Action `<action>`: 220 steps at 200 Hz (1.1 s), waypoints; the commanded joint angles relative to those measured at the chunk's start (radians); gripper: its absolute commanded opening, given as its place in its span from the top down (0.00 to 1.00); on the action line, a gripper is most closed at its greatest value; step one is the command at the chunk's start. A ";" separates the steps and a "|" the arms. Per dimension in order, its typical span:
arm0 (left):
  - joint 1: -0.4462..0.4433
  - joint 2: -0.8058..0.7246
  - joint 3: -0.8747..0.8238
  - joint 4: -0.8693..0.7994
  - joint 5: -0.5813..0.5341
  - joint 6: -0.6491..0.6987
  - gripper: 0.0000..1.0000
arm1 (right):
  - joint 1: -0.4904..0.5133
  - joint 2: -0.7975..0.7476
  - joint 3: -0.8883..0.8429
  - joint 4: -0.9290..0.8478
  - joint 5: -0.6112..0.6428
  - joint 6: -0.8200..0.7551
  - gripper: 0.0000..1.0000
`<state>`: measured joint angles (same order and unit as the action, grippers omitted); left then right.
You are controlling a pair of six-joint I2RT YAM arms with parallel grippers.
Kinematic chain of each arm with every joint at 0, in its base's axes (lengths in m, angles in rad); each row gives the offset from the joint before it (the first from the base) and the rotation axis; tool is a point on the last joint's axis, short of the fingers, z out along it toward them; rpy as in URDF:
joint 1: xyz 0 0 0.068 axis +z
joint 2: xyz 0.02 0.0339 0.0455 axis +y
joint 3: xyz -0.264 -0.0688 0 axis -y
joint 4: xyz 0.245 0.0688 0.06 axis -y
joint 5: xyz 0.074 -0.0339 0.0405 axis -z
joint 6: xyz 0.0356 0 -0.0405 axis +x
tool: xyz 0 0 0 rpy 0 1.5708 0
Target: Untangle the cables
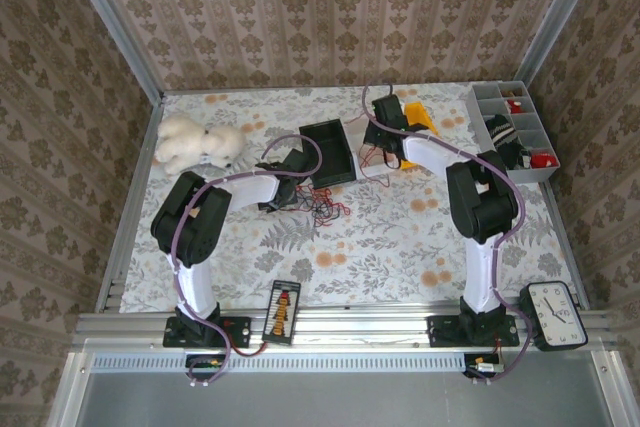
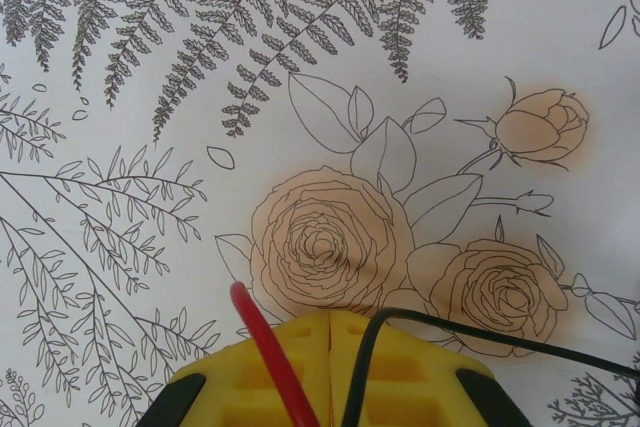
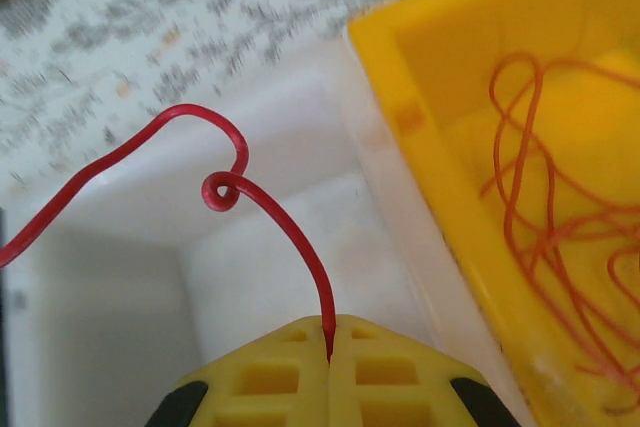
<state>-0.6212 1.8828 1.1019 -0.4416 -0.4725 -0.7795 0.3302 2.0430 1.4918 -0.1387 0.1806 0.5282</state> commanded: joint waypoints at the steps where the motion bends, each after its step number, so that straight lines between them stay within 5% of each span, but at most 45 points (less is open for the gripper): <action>1: 0.012 0.057 -0.039 0.069 0.074 0.022 1.00 | -0.009 -0.010 0.084 -0.038 0.024 0.008 1.00; 63: 0.011 0.044 -0.051 0.074 0.069 0.015 1.00 | -0.008 -0.008 0.035 -0.103 0.063 0.042 0.98; 77: 0.011 0.042 -0.054 0.078 0.070 0.013 1.00 | -0.009 -0.021 0.010 -0.085 0.061 0.051 0.87; 94: 0.011 0.045 -0.052 0.075 0.072 0.014 1.00 | -0.009 -0.055 -0.026 -0.051 0.054 0.056 0.60; 115: 0.009 0.047 -0.049 0.073 0.076 0.014 1.00 | -0.006 -0.121 -0.103 0.019 0.033 0.060 0.48; 220: 0.008 0.035 -0.049 0.046 0.070 -0.006 1.00 | 0.013 -0.395 -0.514 0.079 -0.089 -0.045 0.38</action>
<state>-0.6216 1.8648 1.0748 -0.4091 -0.4713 -0.7734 0.3363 1.6768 1.0481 -0.0704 0.1764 0.5419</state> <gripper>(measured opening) 0.068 0.600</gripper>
